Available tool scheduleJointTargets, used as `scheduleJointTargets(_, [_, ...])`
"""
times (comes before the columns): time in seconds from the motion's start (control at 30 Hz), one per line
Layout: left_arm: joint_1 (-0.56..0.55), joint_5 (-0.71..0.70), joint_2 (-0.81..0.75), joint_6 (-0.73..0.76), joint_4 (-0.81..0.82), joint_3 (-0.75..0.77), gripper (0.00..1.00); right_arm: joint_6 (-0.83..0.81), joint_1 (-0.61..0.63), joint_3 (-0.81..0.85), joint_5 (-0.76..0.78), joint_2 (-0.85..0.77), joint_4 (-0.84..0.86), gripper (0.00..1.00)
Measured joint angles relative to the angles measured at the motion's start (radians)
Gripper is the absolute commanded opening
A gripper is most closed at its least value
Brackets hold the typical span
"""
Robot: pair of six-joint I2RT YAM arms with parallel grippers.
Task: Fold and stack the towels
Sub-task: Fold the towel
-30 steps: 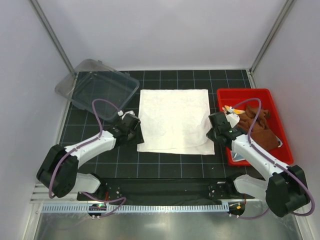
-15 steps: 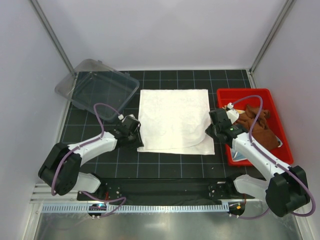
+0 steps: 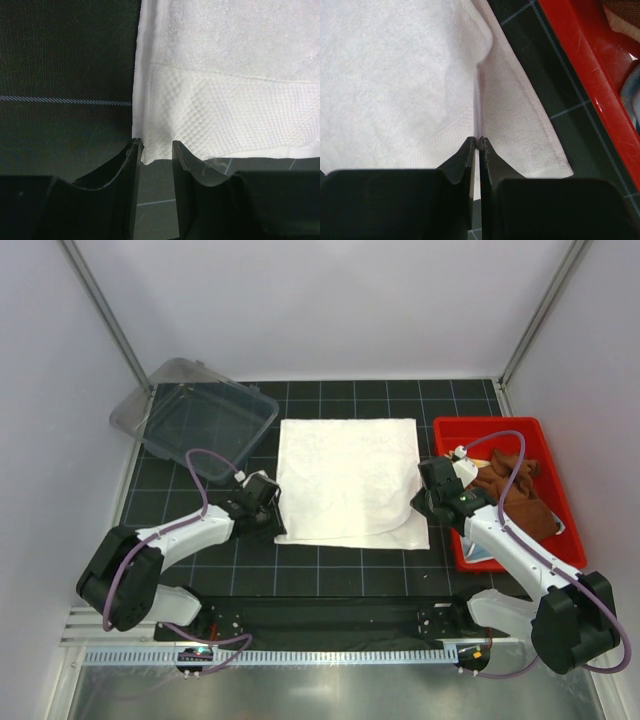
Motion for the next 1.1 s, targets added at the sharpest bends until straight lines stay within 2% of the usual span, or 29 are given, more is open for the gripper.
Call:
scheduleJointTargets(0.27, [0.0, -0.006, 0.002, -0.003, 0.004, -0.004, 0.29, 0.0, 0.0, -0.005, 0.0, -0.005, 0.0, 0.01])
scheduleJointTargets(0.47, [0.0, -0.016, 0.021, -0.005, 0.011, -0.004, 0.15, 0.0, 0.0, -0.013, -0.001, -0.012, 0.0, 0.01])
scheduleJointTargets(0.57, [0.0, -0.018, 0.031, -0.008, 0.014, -0.001, 0.01, 0.0, 0.0, -0.016, -0.002, -0.013, 0.001, 0.01])
scheduleJointTargets(0.87, [0.0, -0.042, 0.017, -0.008, -0.028, 0.018, 0.0, -0.004, 0.0, -0.018, -0.008, -0.013, 0.002, 0.01])
scheduleJointTargets(1.1, [0.0, -0.058, -0.092, -0.008, -0.063, 0.018, 0.0, -0.013, 0.0, -0.019, -0.034, -0.013, 0.012, 0.01])
